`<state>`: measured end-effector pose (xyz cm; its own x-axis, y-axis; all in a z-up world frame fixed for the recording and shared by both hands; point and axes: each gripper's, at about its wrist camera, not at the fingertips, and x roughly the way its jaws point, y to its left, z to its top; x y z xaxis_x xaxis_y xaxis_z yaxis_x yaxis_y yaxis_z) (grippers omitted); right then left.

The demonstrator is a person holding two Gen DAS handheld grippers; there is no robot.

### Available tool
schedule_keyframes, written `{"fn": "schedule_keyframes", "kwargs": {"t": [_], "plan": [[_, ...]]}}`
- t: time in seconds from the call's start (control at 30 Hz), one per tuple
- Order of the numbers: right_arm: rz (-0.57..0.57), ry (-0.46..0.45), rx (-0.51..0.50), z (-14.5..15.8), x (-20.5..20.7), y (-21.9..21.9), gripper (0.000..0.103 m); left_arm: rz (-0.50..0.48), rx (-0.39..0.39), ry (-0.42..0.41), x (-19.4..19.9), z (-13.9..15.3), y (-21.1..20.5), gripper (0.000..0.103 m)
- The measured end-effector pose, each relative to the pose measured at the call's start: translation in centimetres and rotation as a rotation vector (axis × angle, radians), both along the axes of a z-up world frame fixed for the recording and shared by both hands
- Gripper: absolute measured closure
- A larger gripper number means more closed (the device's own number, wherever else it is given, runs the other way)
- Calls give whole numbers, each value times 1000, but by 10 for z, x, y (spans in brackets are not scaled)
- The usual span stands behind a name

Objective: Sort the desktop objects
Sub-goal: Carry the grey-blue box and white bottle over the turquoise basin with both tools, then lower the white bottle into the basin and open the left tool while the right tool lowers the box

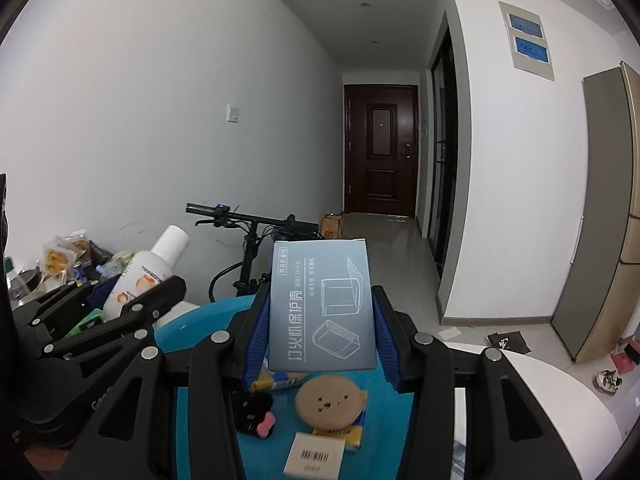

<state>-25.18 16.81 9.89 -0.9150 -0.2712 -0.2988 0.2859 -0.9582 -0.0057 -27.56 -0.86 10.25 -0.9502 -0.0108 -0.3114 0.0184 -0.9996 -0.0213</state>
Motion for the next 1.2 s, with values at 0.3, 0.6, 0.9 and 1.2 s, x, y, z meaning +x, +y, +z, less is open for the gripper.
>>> {"fn": "schedule_keyframes", "kwargs": {"t": [0.3,0.6,0.9,1.2], "plan": [[-4,4,12,-9,-29,-4,57,-13,58,-16,-46,-3,-10,61],[-6,-26,-8,-10,-49,-2,57,-44,81,-161,-75,-20,-14,61],[4,-186,-6,-22,-72,0,57,-69,63,-393,-106,-43,-10,61],[86,-420,34,-47,-86,3,57,-109,93,-645,-125,-82,-7,61]]}}
